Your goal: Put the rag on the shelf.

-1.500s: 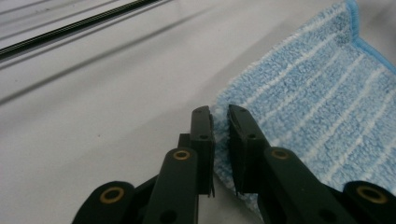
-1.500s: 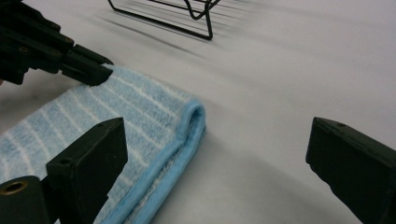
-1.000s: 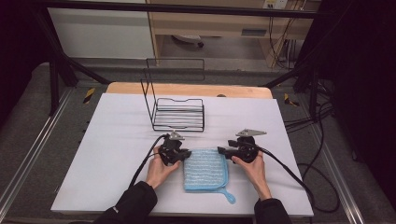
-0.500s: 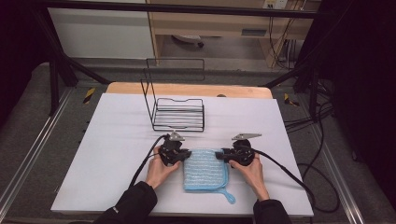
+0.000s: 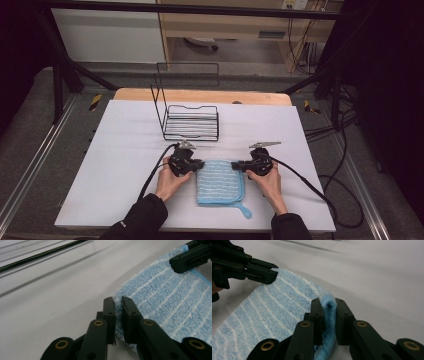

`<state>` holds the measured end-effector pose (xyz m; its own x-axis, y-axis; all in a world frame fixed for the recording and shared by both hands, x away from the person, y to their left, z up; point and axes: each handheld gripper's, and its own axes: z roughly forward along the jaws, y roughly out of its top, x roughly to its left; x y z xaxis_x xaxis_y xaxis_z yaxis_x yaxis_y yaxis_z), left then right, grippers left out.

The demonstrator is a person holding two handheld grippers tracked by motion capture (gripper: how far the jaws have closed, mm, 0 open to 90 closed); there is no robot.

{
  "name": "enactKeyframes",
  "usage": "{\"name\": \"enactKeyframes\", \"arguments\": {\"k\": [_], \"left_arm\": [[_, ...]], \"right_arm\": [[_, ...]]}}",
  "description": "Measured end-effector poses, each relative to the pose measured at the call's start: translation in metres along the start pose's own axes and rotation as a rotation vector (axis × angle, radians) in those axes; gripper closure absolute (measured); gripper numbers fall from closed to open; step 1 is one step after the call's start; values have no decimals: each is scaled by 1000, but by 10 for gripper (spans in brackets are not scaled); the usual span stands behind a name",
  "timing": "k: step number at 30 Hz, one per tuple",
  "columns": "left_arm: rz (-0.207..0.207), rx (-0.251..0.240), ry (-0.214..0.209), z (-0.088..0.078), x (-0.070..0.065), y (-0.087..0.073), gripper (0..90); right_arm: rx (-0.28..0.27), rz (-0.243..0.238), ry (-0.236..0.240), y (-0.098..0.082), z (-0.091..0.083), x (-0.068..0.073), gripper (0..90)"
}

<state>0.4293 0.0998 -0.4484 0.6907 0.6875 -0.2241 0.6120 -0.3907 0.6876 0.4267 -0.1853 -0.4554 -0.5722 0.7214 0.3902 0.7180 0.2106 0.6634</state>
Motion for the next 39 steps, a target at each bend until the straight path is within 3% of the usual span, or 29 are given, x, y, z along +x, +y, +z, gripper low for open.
{"name": "enactKeyframes", "arguments": {"k": [6,15,22,39], "left_arm": [[1,-26,-6,-6,-1,1,829],[26,-88,-12,-21,-8,4,829],[54,-140,-29,-39,-16,10,829],[112,-226,-31,-65,-35,19,830]], "right_arm": [[-26,18,13,2,-9,3,801],[-87,-2,21,1,-24,12,801],[-162,-37,33,2,-45,24,802],[-248,-100,17,7,-72,40,805]]}}
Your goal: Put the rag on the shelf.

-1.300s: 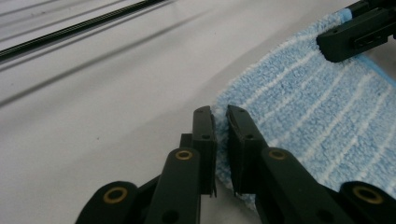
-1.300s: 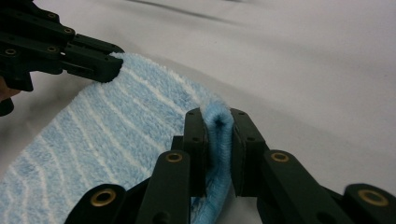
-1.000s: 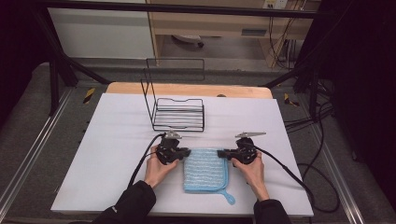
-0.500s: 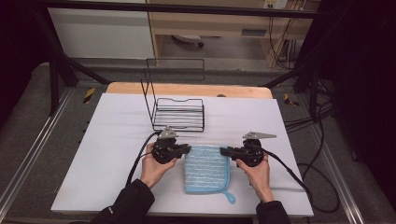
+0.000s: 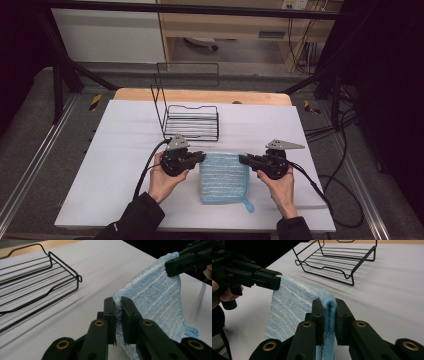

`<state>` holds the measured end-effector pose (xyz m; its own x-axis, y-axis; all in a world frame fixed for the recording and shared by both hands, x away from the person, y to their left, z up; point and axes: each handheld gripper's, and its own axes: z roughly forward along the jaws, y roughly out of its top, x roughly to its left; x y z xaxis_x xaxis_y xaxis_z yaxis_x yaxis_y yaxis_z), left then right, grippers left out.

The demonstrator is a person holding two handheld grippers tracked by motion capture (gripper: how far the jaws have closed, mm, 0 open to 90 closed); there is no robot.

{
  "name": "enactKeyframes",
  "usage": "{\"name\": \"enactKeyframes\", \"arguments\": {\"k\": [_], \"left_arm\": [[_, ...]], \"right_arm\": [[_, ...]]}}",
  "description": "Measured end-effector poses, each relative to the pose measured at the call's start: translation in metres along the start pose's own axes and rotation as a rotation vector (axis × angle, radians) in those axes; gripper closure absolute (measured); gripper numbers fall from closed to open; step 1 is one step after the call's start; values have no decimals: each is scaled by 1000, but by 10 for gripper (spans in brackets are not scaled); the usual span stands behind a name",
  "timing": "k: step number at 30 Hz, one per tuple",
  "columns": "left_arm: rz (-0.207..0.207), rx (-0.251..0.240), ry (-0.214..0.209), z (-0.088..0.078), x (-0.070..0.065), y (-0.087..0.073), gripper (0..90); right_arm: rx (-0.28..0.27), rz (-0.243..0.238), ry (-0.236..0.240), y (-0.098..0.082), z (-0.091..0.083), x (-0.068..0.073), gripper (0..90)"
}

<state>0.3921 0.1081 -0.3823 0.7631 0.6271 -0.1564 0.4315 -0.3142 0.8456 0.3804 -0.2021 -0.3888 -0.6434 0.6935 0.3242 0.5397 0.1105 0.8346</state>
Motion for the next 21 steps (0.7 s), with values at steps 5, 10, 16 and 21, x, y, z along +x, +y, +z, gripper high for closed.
{"name": "enactKeyframes", "arguments": {"k": [5,10,16,21], "left_arm": [[23,-22,2,-7,-6,5,831],[39,-48,1,-14,-12,11,832],[54,-79,2,-22,-16,17,833],[60,-106,2,-29,-19,21,834]], "right_arm": [[-21,-14,-2,3,-5,2,806],[-46,-31,-9,7,-11,6,807],[-85,-64,-17,13,-20,14,808],[-115,-88,-23,18,-25,21,808]]}}
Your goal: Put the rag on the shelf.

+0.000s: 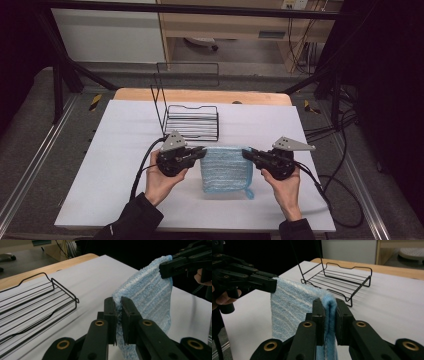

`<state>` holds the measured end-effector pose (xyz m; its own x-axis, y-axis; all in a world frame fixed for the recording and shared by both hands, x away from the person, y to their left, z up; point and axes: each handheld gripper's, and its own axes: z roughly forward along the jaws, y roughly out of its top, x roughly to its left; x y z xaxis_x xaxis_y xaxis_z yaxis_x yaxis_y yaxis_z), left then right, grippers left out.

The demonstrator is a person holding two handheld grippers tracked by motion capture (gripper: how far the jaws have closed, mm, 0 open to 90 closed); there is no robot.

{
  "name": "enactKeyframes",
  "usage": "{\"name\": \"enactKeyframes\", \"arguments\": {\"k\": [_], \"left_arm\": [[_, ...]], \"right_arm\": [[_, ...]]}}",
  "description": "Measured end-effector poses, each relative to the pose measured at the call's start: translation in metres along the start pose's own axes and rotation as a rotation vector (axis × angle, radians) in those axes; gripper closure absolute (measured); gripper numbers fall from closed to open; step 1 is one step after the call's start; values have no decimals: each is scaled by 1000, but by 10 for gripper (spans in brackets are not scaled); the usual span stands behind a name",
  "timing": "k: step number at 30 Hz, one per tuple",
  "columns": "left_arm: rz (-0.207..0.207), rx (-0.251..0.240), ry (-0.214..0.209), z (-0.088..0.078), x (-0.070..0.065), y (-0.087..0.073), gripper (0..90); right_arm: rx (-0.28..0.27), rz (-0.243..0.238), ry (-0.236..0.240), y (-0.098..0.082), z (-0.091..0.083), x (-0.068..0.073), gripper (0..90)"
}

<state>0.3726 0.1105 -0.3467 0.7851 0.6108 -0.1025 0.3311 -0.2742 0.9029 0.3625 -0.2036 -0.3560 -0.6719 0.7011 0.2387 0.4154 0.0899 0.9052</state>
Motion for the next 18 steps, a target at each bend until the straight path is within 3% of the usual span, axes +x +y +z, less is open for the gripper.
{"name": "enactKeyframes", "arguments": {"k": [18], "left_arm": [[12,-105,24,-21,-2,14,836]], "right_arm": [[-122,-86,-28,19,-12,25,808]]}}
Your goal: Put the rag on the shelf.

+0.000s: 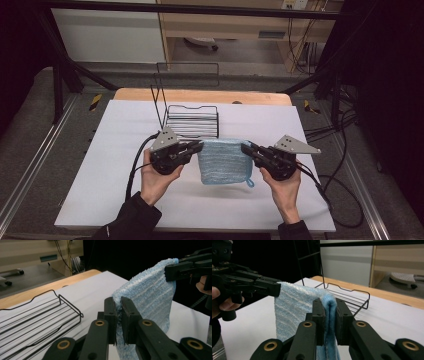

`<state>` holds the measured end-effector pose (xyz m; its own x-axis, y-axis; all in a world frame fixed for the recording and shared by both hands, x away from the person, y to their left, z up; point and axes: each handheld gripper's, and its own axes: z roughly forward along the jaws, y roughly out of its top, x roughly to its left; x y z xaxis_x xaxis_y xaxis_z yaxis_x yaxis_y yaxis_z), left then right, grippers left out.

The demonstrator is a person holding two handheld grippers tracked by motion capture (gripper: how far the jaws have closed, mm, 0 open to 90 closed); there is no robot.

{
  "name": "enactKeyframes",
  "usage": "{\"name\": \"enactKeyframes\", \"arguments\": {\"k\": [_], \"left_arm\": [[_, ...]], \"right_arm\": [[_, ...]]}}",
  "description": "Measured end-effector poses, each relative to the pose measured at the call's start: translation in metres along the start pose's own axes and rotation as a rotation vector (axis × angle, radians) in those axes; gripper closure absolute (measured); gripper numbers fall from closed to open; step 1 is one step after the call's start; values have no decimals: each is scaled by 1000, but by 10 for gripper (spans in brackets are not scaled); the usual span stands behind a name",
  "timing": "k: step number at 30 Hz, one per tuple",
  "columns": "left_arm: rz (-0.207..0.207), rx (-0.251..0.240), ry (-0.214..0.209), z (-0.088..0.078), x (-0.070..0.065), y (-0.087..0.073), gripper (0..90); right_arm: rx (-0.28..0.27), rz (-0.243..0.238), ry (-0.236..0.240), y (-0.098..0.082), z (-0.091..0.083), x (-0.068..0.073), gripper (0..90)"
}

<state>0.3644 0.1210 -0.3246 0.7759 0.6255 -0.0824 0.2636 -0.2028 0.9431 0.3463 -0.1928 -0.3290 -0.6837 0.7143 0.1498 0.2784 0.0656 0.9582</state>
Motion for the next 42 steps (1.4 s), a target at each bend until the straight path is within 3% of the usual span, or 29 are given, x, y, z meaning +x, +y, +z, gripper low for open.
{"name": "enactKeyframes", "arguments": {"k": [19,42], "left_arm": [[16,-134,54,-27,12,25,838],[18,-258,132,-54,37,55,840]], "right_arm": [[-117,-59,-19,34,14,21,809],[-193,-114,-27,76,44,39,810]]}}
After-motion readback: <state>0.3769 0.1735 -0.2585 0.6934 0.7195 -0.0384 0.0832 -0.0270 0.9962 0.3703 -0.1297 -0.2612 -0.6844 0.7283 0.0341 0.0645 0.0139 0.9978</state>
